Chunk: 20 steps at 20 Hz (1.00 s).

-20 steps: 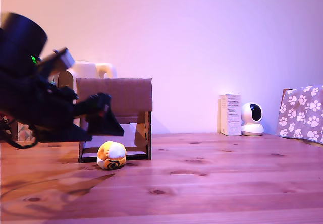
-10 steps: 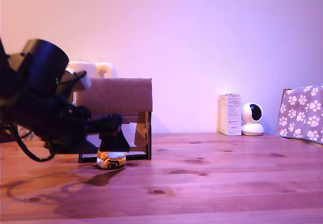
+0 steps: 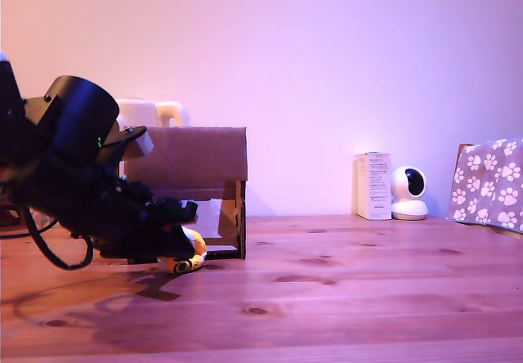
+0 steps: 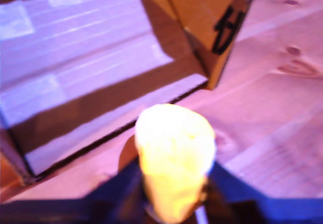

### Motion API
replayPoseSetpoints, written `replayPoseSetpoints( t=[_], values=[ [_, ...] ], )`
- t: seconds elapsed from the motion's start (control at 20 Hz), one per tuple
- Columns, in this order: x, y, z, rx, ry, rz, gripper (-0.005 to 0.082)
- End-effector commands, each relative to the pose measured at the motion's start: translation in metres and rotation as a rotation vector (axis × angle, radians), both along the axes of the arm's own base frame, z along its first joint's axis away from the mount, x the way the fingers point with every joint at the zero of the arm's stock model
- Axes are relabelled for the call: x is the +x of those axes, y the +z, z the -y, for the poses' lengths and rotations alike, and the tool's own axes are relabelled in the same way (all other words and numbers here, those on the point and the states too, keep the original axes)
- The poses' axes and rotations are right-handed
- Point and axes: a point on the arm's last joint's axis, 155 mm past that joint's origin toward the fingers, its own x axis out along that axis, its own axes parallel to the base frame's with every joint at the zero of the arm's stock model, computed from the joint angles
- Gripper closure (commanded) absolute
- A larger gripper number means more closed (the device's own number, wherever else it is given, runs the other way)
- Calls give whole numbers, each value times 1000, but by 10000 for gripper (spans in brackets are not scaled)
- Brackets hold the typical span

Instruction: Drop the footbag into the cardboard dice tower

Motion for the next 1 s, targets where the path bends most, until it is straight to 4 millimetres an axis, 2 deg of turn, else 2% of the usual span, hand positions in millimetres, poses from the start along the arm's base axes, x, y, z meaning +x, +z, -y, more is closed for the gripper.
replayPoseSetpoints(
  t=[0.0, 0.25, 0.45, 0.6, 0.8, 0.95],
  values=[
    [-10, 10, 4, -4, -23, -17, 691],
    [-31, 43, -1, 0, -43, -58, 691],
    [-51, 79, 2, -39, -97, -53, 691],
    [-58, 115, 0, -69, -106, 7, 691],
    [-62, 178, -3, -130, -105, 177, 691],
    [-55, 218, -11, -149, -68, 329, 691]
  ],
)
